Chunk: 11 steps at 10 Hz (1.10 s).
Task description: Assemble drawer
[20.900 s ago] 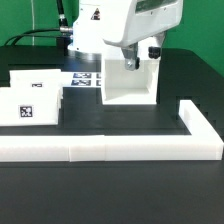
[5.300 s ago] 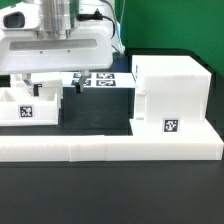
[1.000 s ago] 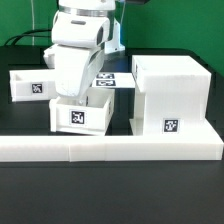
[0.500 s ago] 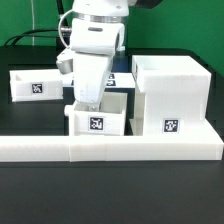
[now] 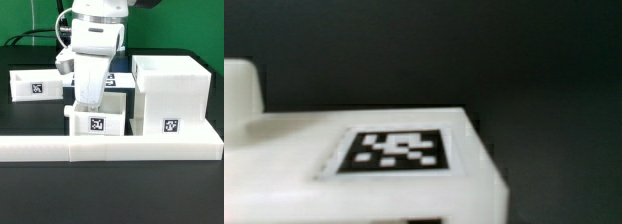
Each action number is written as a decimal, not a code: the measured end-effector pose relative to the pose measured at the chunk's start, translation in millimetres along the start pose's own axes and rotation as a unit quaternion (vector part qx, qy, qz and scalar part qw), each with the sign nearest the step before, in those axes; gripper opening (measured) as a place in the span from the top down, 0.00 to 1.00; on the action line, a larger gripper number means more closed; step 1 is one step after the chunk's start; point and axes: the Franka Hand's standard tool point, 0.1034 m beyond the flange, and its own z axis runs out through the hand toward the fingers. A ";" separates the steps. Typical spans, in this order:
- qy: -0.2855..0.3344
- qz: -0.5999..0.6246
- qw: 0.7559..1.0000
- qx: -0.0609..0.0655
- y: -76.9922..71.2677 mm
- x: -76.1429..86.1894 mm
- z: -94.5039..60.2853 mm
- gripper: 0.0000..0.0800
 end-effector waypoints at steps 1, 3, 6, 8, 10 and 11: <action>0.002 -0.003 1.000 -0.002 1.6 4.1 0.3 0.95; 0.003 0.001 1.000 -0.008 1.5 2.9 1.3 0.95; 0.004 -0.003 1.000 -0.004 -1.6 8.8 6.5 0.95; 0.004 0.000 1.000 -0.004 -1.5 6.5 6.7 0.95; 0.006 0.000 1.000 -0.011 -0.1 9.8 6.7 0.95; 0.006 0.002 1.000 -0.012 0.8 9.6 6.1 0.95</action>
Offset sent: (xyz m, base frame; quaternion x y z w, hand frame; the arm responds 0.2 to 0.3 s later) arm 0.0000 0.0000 0.0000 0.0000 0.0000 0.0000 1.0000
